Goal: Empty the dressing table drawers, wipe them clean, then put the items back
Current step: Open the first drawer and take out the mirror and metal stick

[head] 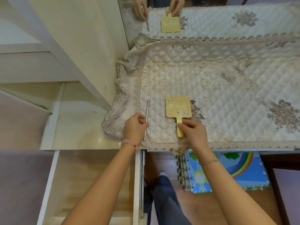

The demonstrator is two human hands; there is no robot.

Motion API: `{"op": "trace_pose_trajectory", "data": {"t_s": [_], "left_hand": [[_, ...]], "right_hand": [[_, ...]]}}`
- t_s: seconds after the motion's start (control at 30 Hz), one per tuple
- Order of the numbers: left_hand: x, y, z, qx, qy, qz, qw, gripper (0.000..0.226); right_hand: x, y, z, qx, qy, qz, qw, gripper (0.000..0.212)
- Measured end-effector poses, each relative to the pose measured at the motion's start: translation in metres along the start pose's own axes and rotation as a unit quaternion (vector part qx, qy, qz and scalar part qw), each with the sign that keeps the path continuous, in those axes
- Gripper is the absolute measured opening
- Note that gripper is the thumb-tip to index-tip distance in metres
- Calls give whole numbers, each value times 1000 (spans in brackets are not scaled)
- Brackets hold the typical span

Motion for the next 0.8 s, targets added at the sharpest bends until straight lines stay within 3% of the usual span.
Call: {"op": "trace_pose_trajectory", "data": {"t_s": [0.07,0.27,0.47,0.6,0.8], "left_hand": [[0,-1,-2,-7,12,5,1000,17],[15,-9,-4,-106,96,36,989,27],[49,-33,-7,-286,263,39,921,46],[73,-54,-8,-313,319,9,895,51],[101,-93,-1,-287,345,-13,893,54]], "right_hand": [[1,-5,1,19,-32,-16,999,11],[8,-18,0,96,-157,-75,980,38],[11,-40,6,264,-287,-81,917,56],[13,-58,9,320,-317,-82,889,61],[4,-92,10,397,-314,-71,859,56]]}}
Point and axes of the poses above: each hand's wrist, its own y-axis towards the middle knuckle, its own x-axis out of the back of the hand, z = x × y, the point moved 2 cm from there along y, towards the middle knuckle, and after that the axes turned 14 degrees about -x, right-handed, at the moved point
